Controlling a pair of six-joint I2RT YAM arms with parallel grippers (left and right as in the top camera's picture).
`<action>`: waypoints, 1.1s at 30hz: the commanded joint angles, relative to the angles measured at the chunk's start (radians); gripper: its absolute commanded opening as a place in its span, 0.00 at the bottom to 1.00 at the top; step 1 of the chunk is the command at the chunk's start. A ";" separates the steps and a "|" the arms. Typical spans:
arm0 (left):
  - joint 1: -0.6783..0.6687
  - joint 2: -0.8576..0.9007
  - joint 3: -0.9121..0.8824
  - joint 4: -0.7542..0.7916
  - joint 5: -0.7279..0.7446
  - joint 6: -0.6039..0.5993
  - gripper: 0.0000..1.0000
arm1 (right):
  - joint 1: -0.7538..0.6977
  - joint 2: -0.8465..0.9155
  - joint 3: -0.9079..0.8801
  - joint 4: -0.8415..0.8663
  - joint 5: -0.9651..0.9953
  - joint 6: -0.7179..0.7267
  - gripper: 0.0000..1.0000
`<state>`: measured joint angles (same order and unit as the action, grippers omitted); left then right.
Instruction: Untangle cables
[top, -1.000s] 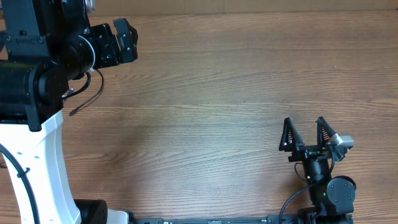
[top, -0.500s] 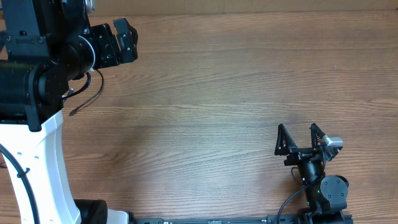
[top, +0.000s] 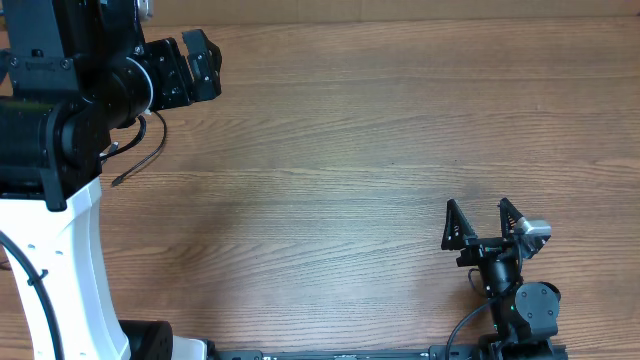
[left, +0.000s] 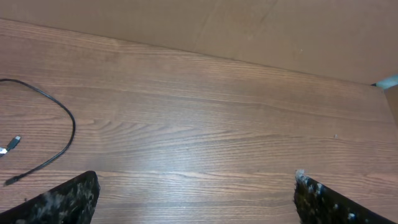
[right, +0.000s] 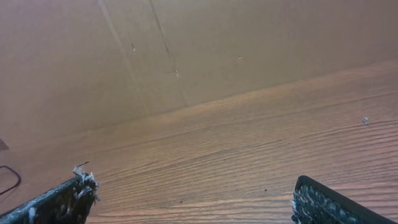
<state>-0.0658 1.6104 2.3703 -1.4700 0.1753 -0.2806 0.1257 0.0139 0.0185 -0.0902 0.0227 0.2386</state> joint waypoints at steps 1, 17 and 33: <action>0.000 0.005 0.000 0.002 -0.007 0.020 1.00 | -0.003 -0.007 -0.010 0.006 -0.005 -0.005 1.00; -0.001 -0.311 -0.452 0.327 -0.035 0.217 0.99 | -0.003 -0.007 -0.010 0.006 -0.005 -0.005 1.00; 0.000 -1.042 -1.746 1.324 0.035 0.371 0.99 | -0.003 -0.007 -0.010 0.006 -0.005 -0.005 1.00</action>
<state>-0.0658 0.6598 0.7677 -0.2157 0.1993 0.0582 0.1257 0.0139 0.0185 -0.0895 0.0223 0.2356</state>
